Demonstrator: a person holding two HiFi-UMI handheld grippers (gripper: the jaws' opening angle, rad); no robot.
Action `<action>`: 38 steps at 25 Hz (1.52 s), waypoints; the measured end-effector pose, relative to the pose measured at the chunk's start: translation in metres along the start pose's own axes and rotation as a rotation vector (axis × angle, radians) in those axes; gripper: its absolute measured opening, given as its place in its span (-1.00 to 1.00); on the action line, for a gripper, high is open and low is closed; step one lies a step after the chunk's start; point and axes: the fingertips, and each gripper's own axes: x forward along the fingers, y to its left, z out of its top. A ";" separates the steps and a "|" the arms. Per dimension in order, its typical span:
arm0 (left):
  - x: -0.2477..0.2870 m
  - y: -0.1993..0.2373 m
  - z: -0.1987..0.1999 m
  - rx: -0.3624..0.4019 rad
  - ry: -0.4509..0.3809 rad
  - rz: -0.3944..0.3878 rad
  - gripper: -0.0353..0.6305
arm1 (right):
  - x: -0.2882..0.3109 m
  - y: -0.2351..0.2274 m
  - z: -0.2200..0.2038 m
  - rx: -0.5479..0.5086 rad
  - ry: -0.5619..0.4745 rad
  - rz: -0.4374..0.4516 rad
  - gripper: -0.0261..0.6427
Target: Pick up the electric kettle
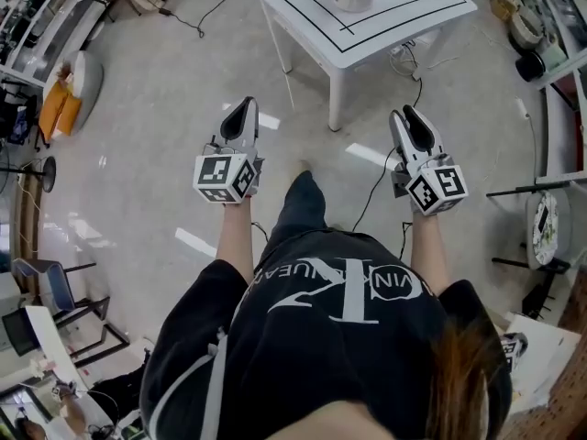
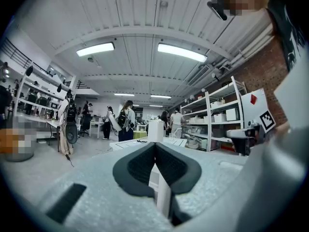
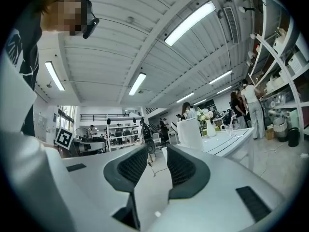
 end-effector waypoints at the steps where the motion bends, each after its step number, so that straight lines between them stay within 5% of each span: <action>1: 0.010 0.004 -0.001 -0.003 0.002 -0.004 -0.86 | 0.009 -0.005 -0.001 0.013 0.000 -0.008 -0.59; 20: 0.170 0.100 -0.004 -0.042 0.068 -0.099 -0.86 | 0.163 -0.070 -0.011 0.078 0.061 -0.079 -0.52; 38: 0.279 0.150 -0.008 -0.026 0.081 -0.270 -0.86 | 0.260 -0.094 -0.020 0.077 0.058 -0.184 -0.48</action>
